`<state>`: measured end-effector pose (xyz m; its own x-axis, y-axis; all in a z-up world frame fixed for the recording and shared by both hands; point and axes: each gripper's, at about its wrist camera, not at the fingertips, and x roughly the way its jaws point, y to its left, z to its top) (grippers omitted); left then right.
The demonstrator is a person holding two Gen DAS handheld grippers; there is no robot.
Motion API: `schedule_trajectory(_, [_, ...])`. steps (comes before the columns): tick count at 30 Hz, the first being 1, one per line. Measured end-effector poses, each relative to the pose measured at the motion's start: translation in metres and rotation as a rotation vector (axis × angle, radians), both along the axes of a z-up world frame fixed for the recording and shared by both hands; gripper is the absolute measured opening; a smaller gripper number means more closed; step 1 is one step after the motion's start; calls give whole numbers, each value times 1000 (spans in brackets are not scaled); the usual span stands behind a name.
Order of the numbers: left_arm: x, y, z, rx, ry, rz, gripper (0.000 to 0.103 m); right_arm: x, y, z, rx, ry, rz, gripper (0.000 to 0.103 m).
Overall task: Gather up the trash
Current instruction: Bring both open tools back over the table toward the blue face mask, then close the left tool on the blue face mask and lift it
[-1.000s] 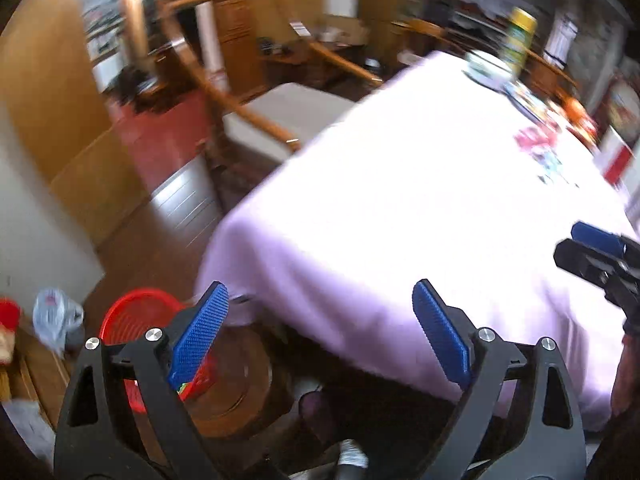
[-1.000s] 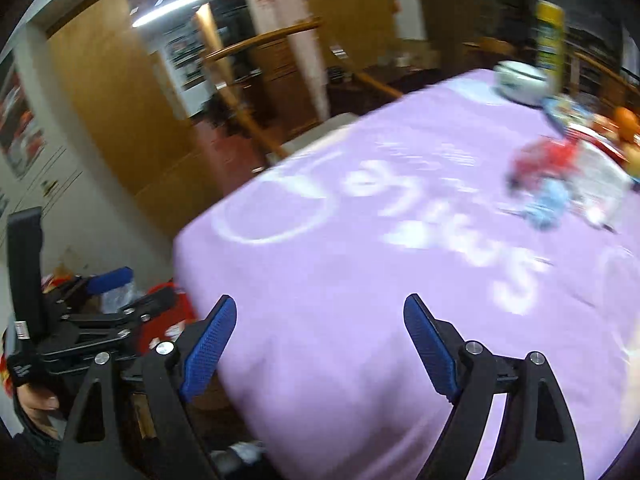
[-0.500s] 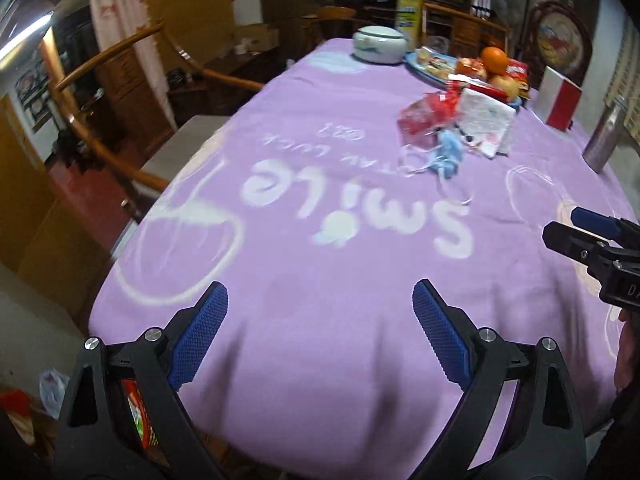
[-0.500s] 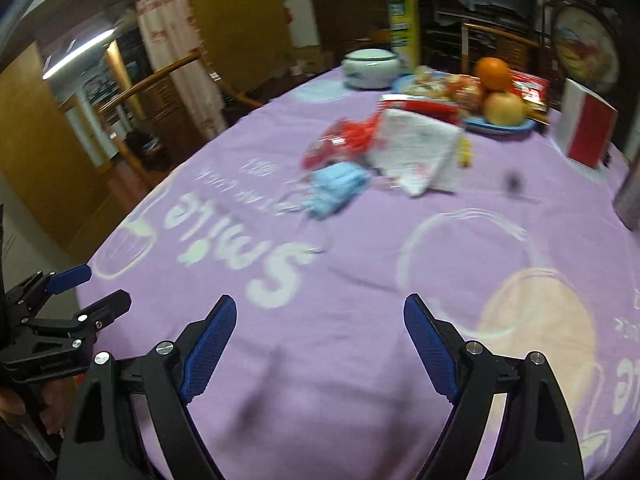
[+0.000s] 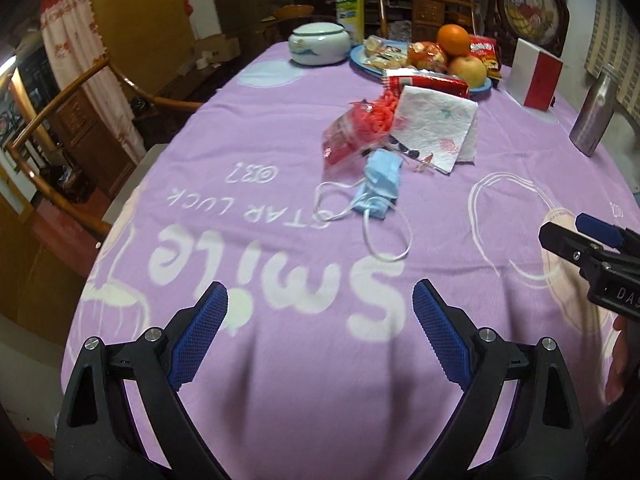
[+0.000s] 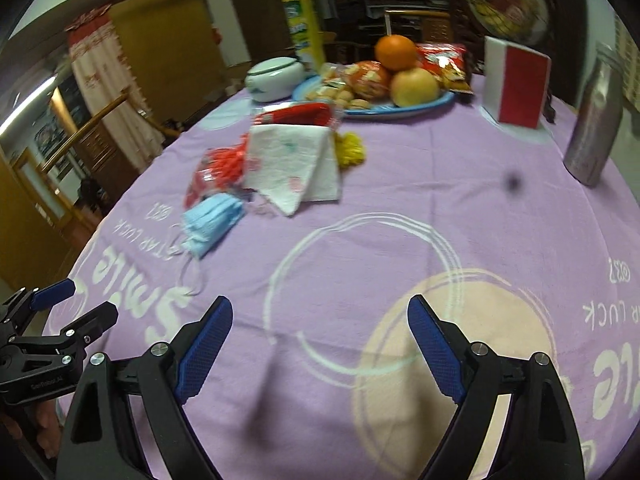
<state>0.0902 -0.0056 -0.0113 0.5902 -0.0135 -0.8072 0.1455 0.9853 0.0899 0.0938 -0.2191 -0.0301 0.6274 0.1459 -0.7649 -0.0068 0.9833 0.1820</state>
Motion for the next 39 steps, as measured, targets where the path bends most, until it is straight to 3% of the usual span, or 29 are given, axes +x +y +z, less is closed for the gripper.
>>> schedule_trajectory(13, [47,-32,-20,-3,52,-30,91,6,-16,-17,7,44,-51,89])
schedule_trajectory(35, [90,-51,-31,30,35,-51,92,6,-37,-19,64,61,-127,96])
schedule_trajectory(39, [103,-60,-38,53,32,-66,87,7,-39,-20,70,66,-132,96])
